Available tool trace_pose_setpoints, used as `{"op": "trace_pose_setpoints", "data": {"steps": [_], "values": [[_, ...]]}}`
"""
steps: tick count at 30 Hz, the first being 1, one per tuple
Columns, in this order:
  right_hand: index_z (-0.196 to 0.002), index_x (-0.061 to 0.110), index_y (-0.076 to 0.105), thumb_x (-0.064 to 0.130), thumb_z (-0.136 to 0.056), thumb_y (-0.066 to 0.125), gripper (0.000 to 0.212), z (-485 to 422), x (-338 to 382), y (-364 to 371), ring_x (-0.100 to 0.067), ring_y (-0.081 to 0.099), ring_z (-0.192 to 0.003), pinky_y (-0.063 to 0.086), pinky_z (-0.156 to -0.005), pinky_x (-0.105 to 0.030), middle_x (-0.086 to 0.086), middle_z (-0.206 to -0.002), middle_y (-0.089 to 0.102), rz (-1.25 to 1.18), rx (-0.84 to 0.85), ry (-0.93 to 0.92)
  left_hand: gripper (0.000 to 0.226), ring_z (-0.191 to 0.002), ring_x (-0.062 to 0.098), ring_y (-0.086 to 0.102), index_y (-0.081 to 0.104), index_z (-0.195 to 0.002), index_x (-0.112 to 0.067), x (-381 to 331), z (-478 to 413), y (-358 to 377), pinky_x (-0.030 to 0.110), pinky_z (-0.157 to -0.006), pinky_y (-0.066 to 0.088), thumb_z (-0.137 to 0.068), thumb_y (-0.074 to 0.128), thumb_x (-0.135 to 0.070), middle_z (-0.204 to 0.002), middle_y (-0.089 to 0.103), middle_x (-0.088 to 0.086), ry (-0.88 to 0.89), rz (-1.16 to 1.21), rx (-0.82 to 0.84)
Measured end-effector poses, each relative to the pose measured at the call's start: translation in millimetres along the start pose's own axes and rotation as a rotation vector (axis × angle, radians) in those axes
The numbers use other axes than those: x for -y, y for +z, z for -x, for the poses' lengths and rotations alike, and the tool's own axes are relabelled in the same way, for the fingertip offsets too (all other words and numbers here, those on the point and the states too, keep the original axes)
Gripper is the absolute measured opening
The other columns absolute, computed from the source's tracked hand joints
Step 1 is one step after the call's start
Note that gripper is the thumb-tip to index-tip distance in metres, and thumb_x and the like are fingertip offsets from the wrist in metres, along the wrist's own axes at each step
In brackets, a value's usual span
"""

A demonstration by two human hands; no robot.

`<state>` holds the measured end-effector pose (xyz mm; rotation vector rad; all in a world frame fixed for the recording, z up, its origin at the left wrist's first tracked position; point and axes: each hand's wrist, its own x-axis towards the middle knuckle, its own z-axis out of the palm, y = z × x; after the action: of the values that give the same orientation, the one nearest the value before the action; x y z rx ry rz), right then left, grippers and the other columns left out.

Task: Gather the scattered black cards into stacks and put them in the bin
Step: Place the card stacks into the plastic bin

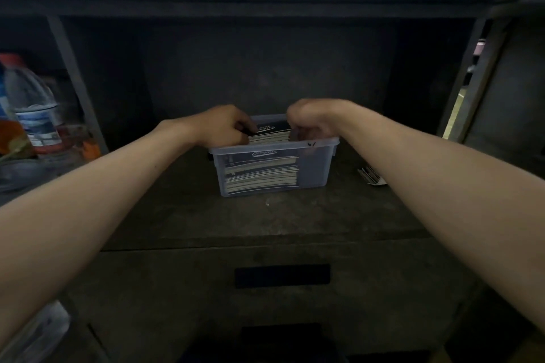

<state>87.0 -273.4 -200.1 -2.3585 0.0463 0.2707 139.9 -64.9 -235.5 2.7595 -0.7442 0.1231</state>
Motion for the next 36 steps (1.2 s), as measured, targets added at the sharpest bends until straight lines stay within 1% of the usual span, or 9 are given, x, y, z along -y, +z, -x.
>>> {"op": "trace_pose_setpoints", "data": {"steps": [4,7,10,12,18,22,26,32,36], "values": [[-0.117,0.015,0.058,0.025,-0.101,0.045,0.023,25.2,-18.5,-53.9,-0.015,0.071,-0.082,0.058,-0.062,-0.026,-0.005,-0.1,0.069,0.092,-0.302,-0.234,0.023,-0.097,0.004,0.063,0.069,-0.114,-0.029,-24.2,4.1,-3.8,0.019,-0.081,0.046,-0.093,0.066,-0.021,-0.105,0.065,-0.013,0.115,0.051,-0.212],[-0.105,0.029,0.066,0.026,-0.094,0.058,0.014,57.5,-65.4,-106.9,-0.005,0.07,-0.084,0.055,-0.067,-0.024,0.008,-0.097,0.071,0.203,-0.32,-0.334,0.015,-0.089,-0.008,0.062,0.07,-0.105,-0.034,-78.2,1.7,-0.8,0.018,-0.077,0.05,-0.093,0.065,-0.025,-0.096,0.067,-0.019,0.242,0.104,-0.342],[-0.105,0.033,0.066,0.025,-0.081,0.075,0.027,72.9,-122.0,-134.1,-0.007,0.059,-0.096,0.046,-0.074,-0.024,0.012,-0.104,0.063,0.51,-0.148,-0.097,0.007,-0.086,0.0,0.066,0.072,-0.095,-0.03,-145.2,-11.5,13.6,0.025,-0.075,0.055,-0.089,0.07,-0.034,-0.089,0.07,-0.015,0.341,0.093,-0.269],[-0.106,0.03,0.064,0.026,-0.074,0.081,0.036,71.7,-152.8,-135.1,-0.008,0.056,-0.095,0.047,-0.077,-0.025,0.009,-0.106,0.061,0.614,-0.035,0.036,0.016,-0.085,0.007,0.066,0.07,-0.091,-0.028,-183.8,-24.3,30.6,0.029,-0.074,0.055,-0.084,0.076,-0.041,-0.088,0.07,-0.013,0.375,0.051,-0.157],[-0.097,0.03,0.051,0.02,-0.067,0.083,0.046,52.5,-204.8,-121.5,-0.01,0.052,-0.09,0.048,-0.069,-0.024,0.007,-0.103,0.054,0.537,-0.014,0.061,0.042,-0.088,0.015,0.059,0.061,-0.096,-0.022,-240.1,-73.9,91.1,0.031,-0.068,0.049,-0.075,0.082,-0.051,-0.102,0.061,-0.003,0.218,-0.147,0.285],[-0.088,0.031,0.05,0.023,-0.063,0.082,0.041,42.0,-212.6,-120.0,-0.015,0.055,-0.092,0.052,-0.071,-0.03,0.004,-0.105,0.056,0.558,-0.046,-0.008,0.038,-0.085,0.015,0.056,0.055,-0.084,-0.024,-233.9,-90.8,98.9,0.029,-0.062,0.042,-0.073,0.085,-0.043,-0.099,0.06,-0.003,0.218,-0.09,0.3],[-0.084,0.028,0.052,0.026,-0.056,0.085,0.043,42.9,-211.6,-120.8,-0.016,0.061,-0.083,0.047,-0.052,-0.023,0.004,-0.096,0.061,0.548,-0.016,-0.036,0.037,-0.078,0.011,0.054,0.054,-0.078,-0.025,-225.3,-88.2,99.9,0.027,-0.058,0.04,-0.07,0.088,-0.039,-0.088,0.056,-0.008,0.256,-0.025,0.272],[-0.087,0.025,0.05,0.026,-0.058,0.088,0.047,58.2,-210.4,-120.4,-0.015,0.057,-0.094,0.054,-0.071,-0.029,0.005,-0.102,0.061,0.51,0.032,-0.029,0.038,-0.079,0.008,0.057,0.055,-0.078,-0.028,-223.7,-80.0,96.2,0.021,-0.055,0.039,-0.066,0.088,-0.039,-0.087,0.059,-0.012,0.317,0.003,0.278],[-0.087,0.022,0.048,0.022,-0.06,0.089,0.049,77.4,-187.8,-130.2,-0.02,0.058,-0.098,0.058,-0.077,-0.036,0.001,-0.105,0.061,0.492,-0.001,-0.081,0.037,-0.076,0.008,0.059,0.055,-0.078,-0.033,-218.2,-66.0,64.9,0.02,-0.053,0.041,-0.063,0.088,-0.042,-0.086,0.061,-0.011,0.37,0.021,0.181]]}}
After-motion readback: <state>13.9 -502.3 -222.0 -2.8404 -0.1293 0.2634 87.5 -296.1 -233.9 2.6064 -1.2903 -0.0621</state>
